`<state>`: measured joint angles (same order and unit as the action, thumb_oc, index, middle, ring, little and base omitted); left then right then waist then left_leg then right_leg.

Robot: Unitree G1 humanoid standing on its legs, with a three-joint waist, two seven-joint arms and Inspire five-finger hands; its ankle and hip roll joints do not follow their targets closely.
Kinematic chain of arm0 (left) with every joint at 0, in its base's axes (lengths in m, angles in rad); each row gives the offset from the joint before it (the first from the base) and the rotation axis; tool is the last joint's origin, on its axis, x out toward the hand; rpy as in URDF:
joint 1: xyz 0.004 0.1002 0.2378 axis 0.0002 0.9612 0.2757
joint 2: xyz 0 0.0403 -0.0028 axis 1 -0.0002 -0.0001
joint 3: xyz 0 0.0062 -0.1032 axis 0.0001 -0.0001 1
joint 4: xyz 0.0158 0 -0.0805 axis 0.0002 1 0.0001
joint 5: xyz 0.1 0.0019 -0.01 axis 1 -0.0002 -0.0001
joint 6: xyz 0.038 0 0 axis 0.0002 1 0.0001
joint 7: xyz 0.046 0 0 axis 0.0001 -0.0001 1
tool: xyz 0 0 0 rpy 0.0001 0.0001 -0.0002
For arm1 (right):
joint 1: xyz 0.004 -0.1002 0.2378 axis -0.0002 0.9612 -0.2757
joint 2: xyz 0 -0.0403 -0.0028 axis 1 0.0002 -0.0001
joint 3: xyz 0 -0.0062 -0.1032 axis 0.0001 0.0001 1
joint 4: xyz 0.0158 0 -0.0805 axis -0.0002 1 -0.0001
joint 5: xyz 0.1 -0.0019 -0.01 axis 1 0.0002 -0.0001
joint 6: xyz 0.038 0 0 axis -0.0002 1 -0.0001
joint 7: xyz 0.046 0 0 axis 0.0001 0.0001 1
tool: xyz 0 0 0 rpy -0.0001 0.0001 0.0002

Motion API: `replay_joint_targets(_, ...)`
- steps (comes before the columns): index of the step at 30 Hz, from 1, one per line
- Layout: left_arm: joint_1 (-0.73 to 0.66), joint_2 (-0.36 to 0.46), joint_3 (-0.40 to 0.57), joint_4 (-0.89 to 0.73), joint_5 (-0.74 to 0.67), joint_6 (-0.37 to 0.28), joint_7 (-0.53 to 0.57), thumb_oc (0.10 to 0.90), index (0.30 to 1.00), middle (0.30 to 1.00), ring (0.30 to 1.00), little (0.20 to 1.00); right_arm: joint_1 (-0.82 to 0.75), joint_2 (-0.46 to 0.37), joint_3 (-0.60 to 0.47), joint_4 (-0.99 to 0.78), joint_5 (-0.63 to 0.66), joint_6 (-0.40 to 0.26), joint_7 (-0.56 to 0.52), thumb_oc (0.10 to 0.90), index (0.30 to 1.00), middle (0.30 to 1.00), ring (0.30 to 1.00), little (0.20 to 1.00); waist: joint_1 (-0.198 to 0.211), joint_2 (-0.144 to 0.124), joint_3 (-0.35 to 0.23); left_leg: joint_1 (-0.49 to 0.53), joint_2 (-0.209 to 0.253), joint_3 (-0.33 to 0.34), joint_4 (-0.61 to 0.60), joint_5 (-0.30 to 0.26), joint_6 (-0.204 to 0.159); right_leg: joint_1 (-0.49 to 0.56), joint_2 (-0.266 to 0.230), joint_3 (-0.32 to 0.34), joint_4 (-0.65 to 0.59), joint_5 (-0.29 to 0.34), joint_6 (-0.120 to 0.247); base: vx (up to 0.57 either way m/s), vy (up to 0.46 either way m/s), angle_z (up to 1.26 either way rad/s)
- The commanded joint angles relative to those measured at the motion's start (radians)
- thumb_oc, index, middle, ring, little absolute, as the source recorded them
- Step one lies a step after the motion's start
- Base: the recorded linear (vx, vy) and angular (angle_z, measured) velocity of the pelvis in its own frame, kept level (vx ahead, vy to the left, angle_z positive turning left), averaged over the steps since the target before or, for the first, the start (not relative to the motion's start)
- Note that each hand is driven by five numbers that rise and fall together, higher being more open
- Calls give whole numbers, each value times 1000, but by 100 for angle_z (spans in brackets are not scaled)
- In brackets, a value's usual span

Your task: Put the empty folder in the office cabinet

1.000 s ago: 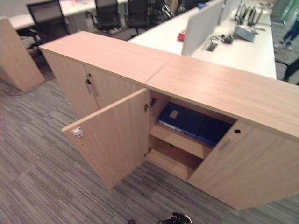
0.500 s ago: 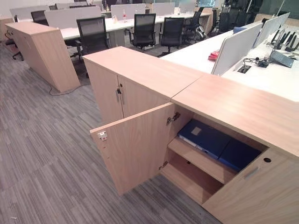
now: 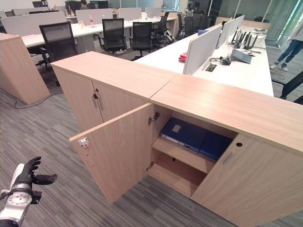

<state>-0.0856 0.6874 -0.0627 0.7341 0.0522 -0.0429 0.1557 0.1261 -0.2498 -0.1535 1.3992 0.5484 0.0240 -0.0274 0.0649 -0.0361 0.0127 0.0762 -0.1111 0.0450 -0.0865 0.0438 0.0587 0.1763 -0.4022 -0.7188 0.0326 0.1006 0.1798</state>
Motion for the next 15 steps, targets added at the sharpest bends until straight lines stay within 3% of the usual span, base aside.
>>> replay_joint_targets(1,-115,19,41,-56,41,-66,8,800,900,900,900,900,-53,-66,-39,69,-43,-4,9,800,900,900,900,900,8,83,-26,4,13,54,-1,-136,-50,0,-14,26,-4,61,82,1,18,-23)
replay_joint_targets(7,-146,7,31,-133,41,-65,-5,800,900,900,900,900,-42,-67,-38,70,-61,3,30,800,900,900,900,900,-8,81,-20,21,15,81,-1,-143,-46,-8,-16,53,-8,69,82,-4,10,-21)
replay_joint_targets(15,-176,16,-28,-349,63,-100,-79,800,900,900,900,900,-32,-70,-48,82,-64,7,53,800,900,900,900,900,-16,68,-19,36,22,104,-1,-151,-48,-1,-8,57,-27,77,82,1,-3,-3)
